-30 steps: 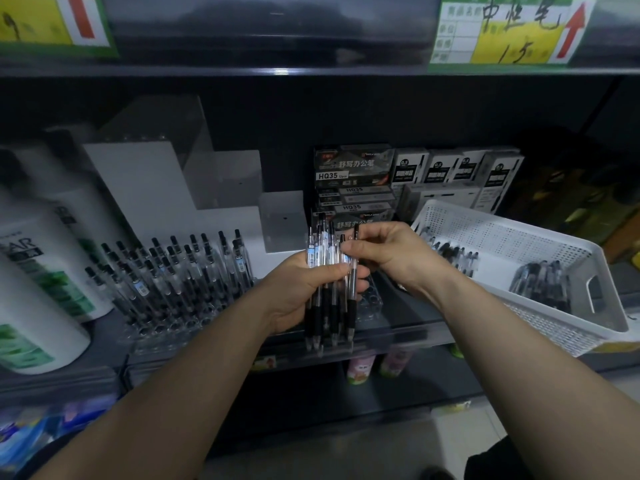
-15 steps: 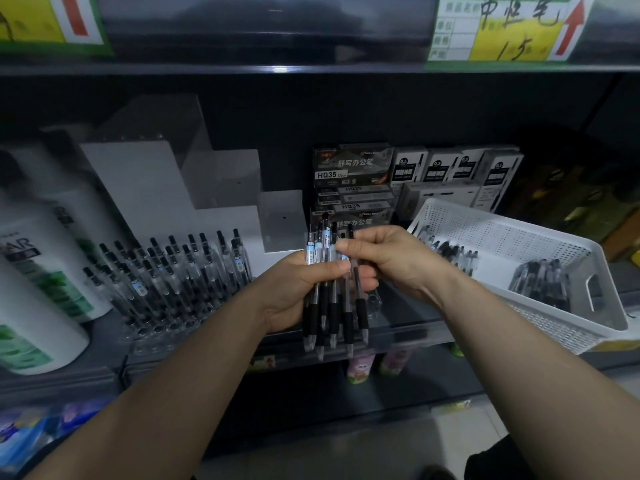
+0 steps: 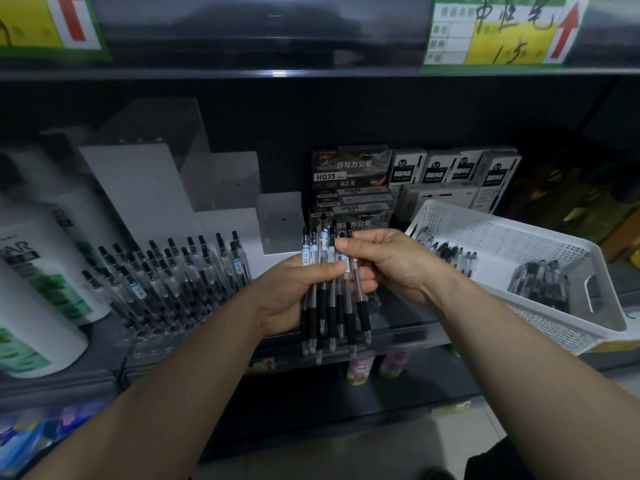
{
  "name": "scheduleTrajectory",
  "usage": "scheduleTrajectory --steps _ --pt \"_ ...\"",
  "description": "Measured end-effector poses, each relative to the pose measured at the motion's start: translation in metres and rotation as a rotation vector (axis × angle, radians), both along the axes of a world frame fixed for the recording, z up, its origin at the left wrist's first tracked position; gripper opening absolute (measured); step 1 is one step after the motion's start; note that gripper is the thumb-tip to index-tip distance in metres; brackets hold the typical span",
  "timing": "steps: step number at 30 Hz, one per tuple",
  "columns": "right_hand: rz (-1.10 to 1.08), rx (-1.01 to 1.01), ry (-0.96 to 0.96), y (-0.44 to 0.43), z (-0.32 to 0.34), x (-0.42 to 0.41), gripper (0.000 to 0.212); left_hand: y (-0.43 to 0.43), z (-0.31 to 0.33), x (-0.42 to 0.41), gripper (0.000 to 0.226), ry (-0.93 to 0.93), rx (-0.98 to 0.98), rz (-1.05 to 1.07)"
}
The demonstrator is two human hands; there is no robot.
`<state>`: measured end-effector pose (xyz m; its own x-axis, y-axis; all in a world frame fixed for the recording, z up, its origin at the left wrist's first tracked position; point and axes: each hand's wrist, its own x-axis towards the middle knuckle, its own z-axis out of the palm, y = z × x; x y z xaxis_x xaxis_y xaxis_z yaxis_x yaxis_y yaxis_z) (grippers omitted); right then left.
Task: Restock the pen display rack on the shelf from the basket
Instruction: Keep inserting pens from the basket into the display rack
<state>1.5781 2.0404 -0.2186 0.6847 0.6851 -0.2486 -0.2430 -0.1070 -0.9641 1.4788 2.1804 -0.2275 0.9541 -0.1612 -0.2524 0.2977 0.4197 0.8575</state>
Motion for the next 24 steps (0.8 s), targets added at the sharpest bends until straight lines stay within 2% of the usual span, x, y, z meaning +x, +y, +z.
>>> scheduleTrajectory --steps 3,6,8,11,17,21,24 --pt "0.023 -0.001 -0.035 0.0007 0.0024 -0.0025 0.019 0.0000 -0.0008 0.0013 0.027 0.008 0.049 0.028" --pt "-0.003 -0.012 -0.063 0.0013 0.0024 -0.0035 0.014 -0.0004 -0.0010 0.0014 0.025 0.005 0.080 0.050" --pt "-0.019 -0.020 -0.067 0.0023 0.0017 -0.0033 0.017 -0.0009 -0.0011 0.0012 0.027 0.004 0.086 0.064" --pt "-0.011 -0.028 -0.069 0.0040 0.0010 -0.0042 0.034 -0.0014 -0.0022 0.0017 0.030 0.002 0.076 0.070" --pt "-0.014 -0.039 -0.077 0.0053 0.0002 -0.0045 0.018 0.0029 -0.0029 0.0018 0.033 0.044 -0.007 0.005" --pt "-0.035 -0.061 -0.031 0.0043 0.0001 -0.0020 0.035 0.0062 -0.0022 0.0016 0.034 0.066 -0.080 -0.059" --pt "-0.037 -0.078 -0.017 0.0042 0.0003 -0.0021 0.034 0.0078 -0.0019 0.0015 0.036 0.079 -0.125 -0.092"
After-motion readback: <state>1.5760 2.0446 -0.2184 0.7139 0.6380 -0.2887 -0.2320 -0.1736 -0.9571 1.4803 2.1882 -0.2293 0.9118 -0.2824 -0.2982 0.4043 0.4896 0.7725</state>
